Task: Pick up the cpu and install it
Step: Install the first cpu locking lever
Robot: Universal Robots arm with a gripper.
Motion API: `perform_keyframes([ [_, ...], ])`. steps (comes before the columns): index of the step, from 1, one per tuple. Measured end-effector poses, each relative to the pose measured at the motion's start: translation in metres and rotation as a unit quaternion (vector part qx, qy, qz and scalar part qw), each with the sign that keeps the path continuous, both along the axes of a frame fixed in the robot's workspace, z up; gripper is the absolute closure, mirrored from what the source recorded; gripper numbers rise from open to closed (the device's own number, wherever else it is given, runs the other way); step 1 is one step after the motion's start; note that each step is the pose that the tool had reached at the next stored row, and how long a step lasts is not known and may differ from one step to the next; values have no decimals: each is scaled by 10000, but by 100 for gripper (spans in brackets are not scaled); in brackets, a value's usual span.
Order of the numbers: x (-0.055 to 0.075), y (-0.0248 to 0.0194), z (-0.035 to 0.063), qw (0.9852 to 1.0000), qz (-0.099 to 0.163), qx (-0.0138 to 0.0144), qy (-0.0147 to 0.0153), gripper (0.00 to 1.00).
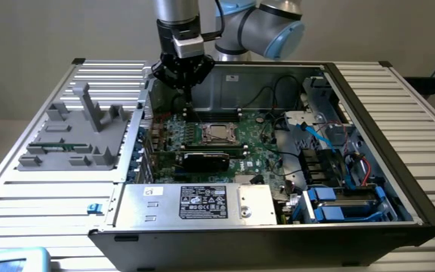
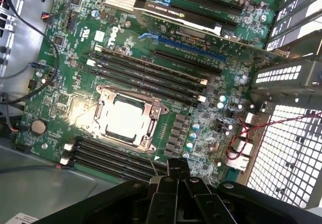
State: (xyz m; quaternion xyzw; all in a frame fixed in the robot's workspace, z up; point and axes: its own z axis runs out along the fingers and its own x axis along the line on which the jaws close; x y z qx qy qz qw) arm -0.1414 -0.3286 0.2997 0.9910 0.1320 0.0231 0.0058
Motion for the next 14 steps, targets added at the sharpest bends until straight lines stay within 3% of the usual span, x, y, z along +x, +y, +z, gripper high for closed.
perform_keyframes([
  [14,-3,0,0,10000,-28,1,1,89],
])
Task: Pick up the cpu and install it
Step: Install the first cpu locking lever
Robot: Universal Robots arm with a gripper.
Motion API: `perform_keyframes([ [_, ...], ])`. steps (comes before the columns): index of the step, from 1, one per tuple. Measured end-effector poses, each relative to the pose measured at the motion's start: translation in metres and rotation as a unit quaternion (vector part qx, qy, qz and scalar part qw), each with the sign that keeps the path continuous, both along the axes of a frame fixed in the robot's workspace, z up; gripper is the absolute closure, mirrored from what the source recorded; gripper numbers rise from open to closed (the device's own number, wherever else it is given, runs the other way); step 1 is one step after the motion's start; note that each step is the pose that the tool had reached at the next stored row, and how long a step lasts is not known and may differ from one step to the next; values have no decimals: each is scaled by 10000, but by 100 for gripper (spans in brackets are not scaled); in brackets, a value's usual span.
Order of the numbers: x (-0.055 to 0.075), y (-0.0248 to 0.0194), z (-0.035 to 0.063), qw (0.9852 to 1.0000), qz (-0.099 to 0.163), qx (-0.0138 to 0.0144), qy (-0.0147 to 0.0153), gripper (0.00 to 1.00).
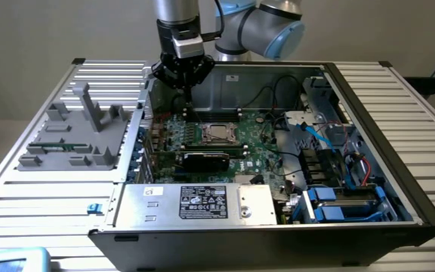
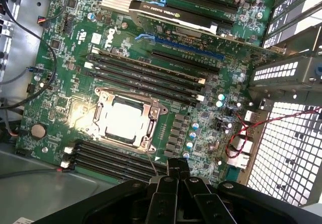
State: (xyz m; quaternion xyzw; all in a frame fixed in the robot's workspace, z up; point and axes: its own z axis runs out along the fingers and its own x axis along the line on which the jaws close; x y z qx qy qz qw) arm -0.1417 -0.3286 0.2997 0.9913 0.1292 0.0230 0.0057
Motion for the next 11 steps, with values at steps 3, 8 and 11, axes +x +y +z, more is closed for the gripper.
perform_keyframes([
  [3,-10,-8,-5,9999,-14,108,0,89],
  [8,-15,-33,-21,9995,-69,314,15,89],
  [11,-16,-61,-38,9993,-112,361,47,89],
])
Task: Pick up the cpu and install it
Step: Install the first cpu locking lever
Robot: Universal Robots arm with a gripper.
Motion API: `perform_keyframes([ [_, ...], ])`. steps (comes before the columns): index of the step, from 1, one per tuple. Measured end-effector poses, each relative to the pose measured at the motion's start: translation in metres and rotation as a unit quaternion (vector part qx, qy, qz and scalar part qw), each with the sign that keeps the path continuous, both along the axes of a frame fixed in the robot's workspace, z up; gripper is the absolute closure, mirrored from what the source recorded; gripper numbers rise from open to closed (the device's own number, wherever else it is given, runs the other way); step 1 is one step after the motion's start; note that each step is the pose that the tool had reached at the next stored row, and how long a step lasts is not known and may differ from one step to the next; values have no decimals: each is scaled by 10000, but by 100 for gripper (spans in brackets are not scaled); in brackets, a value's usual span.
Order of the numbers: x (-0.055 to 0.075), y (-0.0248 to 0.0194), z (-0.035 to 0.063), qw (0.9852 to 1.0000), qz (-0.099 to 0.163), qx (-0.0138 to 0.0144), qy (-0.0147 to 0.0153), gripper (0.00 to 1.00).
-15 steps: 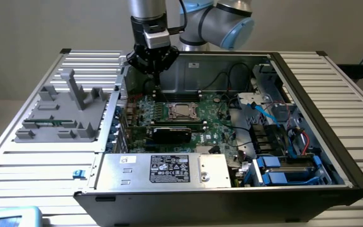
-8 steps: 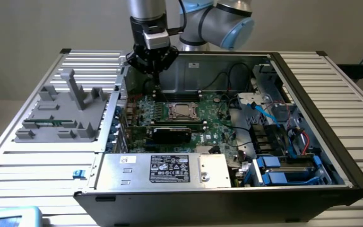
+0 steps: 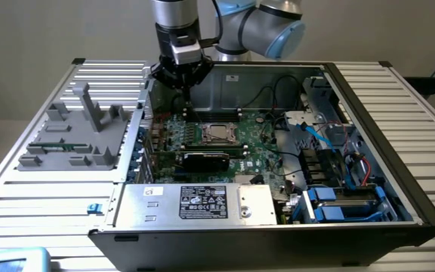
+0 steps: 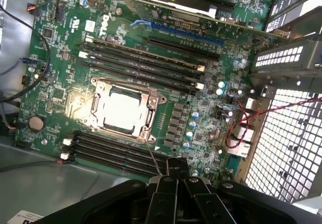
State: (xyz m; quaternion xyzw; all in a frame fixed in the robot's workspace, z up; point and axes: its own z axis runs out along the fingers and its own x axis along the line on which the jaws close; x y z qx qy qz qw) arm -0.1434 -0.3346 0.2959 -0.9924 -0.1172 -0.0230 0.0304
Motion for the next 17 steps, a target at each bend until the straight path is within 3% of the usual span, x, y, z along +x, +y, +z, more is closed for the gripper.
perform_keyframes([
  [12,-8,-53,-91,9996,-161,230,30,89],
  [17,-28,-53,-133,9994,-209,290,43,89],
])
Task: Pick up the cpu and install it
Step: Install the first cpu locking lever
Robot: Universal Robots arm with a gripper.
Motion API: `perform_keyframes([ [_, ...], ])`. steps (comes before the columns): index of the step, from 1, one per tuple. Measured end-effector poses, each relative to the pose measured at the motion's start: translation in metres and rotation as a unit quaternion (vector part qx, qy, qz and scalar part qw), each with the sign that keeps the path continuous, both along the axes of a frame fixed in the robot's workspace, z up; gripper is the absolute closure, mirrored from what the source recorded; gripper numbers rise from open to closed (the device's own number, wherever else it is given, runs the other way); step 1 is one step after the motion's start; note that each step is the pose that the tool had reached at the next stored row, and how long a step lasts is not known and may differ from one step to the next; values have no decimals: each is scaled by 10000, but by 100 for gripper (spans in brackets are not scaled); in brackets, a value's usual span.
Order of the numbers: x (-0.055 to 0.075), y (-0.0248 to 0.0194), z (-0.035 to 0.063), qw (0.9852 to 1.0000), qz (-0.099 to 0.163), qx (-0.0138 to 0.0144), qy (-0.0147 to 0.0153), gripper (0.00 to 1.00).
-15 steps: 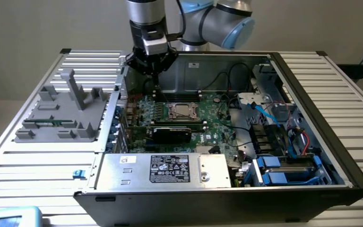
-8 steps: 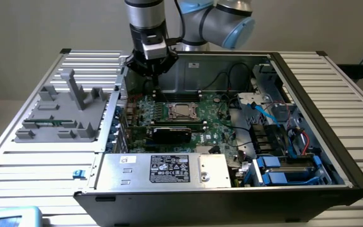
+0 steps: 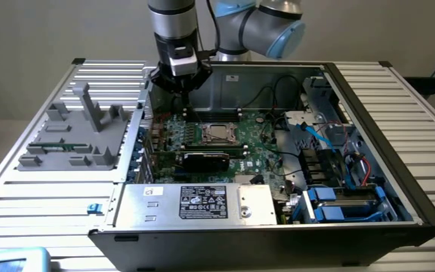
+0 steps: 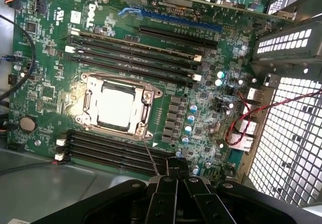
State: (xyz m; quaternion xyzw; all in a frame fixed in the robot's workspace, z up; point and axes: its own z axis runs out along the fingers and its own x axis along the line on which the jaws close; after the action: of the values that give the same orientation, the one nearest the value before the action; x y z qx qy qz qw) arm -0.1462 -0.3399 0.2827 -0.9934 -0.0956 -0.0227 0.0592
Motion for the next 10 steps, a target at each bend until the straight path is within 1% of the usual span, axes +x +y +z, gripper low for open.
perform_keyframes([
  [3,-4,0,-34,10000,-40,37,2,89],
  [6,-4,0,-88,10000,-62,41,4,89],
  [10,-4,0,-159,10000,-63,49,17,89],
])
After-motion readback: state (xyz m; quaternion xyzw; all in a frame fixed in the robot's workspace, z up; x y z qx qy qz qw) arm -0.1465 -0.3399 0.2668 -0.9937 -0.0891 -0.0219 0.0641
